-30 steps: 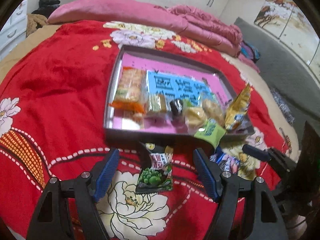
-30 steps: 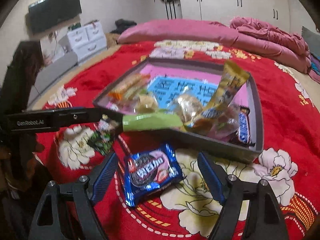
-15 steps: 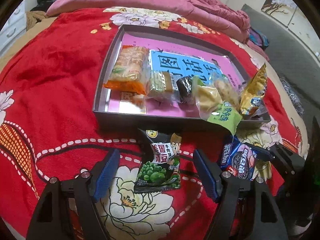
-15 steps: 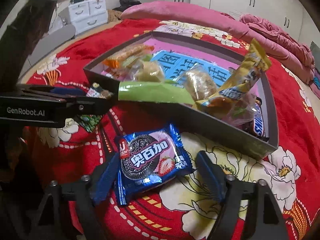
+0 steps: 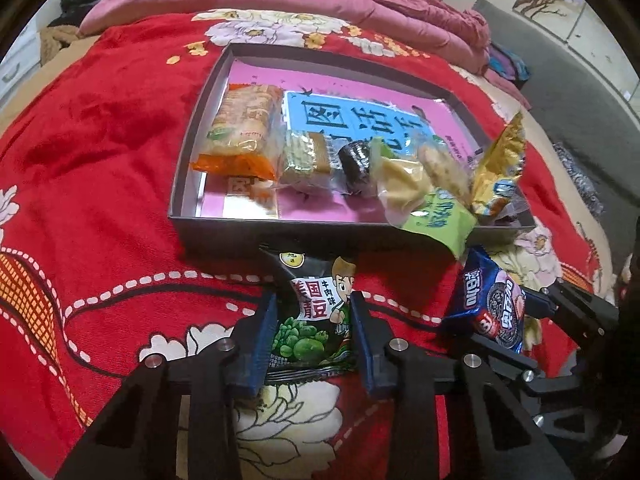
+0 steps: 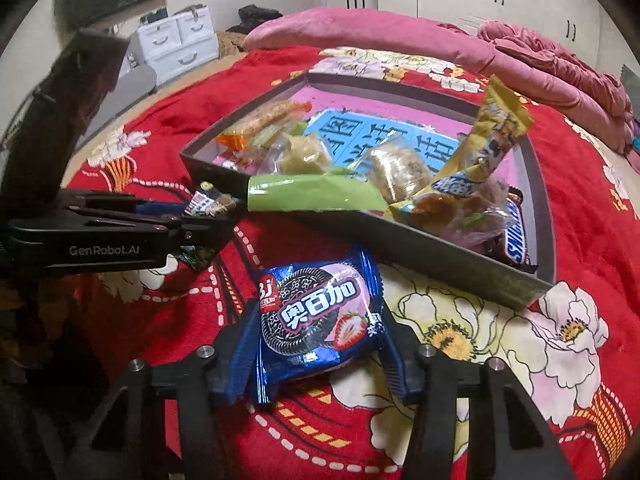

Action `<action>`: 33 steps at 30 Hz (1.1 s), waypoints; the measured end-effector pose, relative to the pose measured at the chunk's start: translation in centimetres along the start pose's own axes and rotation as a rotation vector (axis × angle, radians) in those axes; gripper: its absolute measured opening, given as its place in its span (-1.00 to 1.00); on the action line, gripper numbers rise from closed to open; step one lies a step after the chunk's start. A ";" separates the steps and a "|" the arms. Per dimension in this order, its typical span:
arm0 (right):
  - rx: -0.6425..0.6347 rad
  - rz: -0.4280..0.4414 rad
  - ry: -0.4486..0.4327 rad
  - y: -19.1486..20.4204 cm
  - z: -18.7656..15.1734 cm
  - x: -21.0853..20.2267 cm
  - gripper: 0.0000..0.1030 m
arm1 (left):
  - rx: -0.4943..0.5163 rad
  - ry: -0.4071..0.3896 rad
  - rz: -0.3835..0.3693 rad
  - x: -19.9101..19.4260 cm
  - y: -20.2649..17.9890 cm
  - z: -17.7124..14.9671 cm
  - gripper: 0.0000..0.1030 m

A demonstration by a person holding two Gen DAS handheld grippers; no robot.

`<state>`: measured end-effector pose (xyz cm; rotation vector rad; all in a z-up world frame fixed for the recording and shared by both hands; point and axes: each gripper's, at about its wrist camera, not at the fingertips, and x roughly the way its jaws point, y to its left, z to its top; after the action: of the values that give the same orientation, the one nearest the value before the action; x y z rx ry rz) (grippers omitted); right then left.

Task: Organize snacks
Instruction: 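Carry the pea snack bag left while the right tool carries the Oreo pack into the tray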

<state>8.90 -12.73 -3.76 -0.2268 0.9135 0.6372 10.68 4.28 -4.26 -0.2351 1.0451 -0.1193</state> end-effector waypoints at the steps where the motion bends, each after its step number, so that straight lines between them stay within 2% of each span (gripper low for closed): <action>1: 0.012 0.007 -0.010 -0.1 0.0 -0.3 0.05 | 0.002 -0.008 -0.006 -0.3 0.0 -0.1 -0.29; 8: 0.053 0.023 -0.130 -0.5 0.5 -3.3 0.05 | 0.006 -0.138 -0.021 -3.6 0.2 0.3 -0.29; 14: 0.115 -0.045 -0.234 -2.0 1.2 -5.4 0.05 | 0.055 -0.220 0.011 -4.6 -0.6 1.1 -0.29; 20: 0.213 -0.117 -0.281 -5.2 1.5 -6.3 0.05 | 0.083 -0.237 0.029 -4.1 -1.2 2.0 -0.29; 25: 0.285 -0.136 -0.289 -7.3 1.4 -6.4 0.05 | 0.071 -0.237 0.029 -3.4 -1.1 2.7 -0.29; 33: 0.302 -0.150 -0.291 -7.7 1.7 -5.8 0.05 | 0.063 -0.231 0.029 -2.5 -1.0 3.3 -0.29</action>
<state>12.06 -20.54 1.25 0.0670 0.6927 0.3741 12.36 4.30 -0.33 -0.1718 0.8139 -0.0959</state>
